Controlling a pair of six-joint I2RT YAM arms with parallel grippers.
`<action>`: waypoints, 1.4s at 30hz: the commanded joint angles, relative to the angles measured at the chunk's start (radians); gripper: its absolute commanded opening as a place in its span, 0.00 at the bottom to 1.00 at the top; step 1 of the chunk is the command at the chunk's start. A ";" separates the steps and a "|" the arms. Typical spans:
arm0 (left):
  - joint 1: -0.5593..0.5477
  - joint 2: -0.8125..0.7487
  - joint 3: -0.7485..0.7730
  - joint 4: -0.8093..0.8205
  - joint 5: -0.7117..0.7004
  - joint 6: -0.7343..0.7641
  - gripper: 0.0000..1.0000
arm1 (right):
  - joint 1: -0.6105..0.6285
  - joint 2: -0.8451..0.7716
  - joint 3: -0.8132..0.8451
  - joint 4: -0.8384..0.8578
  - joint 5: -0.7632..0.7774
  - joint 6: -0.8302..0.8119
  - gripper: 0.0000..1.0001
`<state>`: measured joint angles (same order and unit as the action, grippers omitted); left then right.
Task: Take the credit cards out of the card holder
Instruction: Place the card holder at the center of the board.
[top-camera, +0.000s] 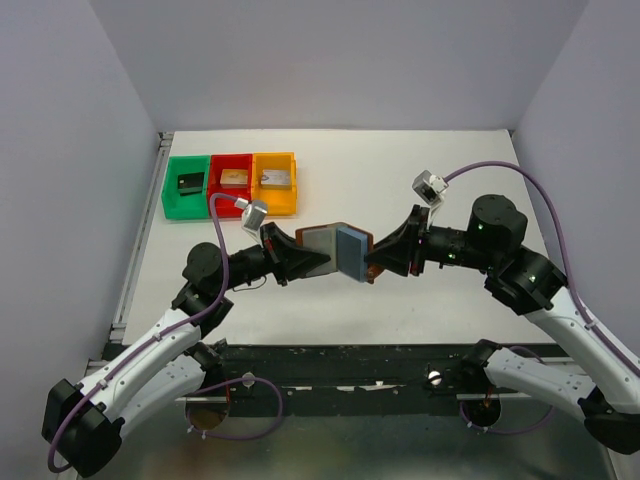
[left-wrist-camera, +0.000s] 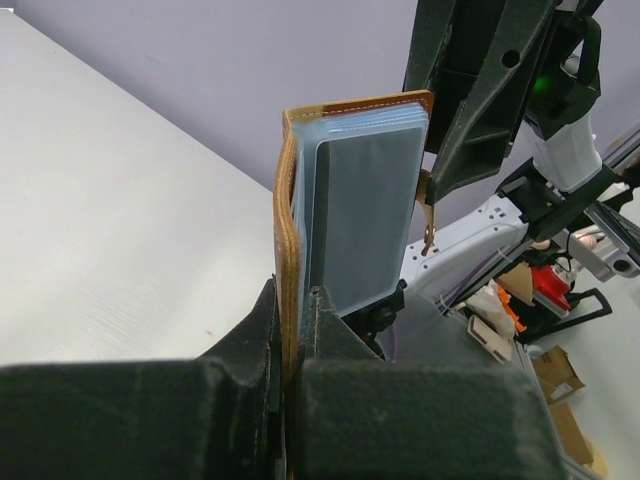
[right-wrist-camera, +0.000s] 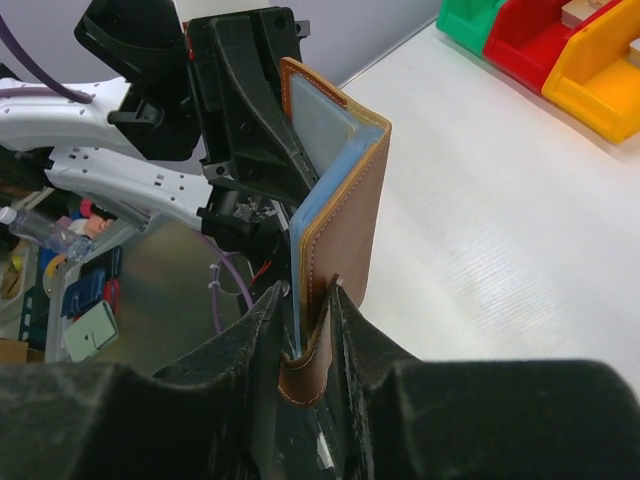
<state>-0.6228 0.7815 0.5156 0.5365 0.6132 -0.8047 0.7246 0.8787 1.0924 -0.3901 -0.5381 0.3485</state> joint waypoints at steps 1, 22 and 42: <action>0.003 -0.019 -0.002 0.029 0.003 0.009 0.00 | -0.005 0.008 -0.009 0.027 -0.029 0.014 0.32; 0.003 -0.014 0.003 0.034 0.019 0.018 0.00 | -0.008 0.017 0.012 -0.006 0.027 0.007 0.40; 0.003 -0.027 -0.003 0.029 0.022 0.018 0.00 | -0.021 -0.001 -0.009 -0.006 0.032 0.006 0.36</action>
<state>-0.6220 0.7715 0.5156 0.5346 0.6144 -0.7925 0.7113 0.8787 1.0924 -0.3935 -0.5095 0.3584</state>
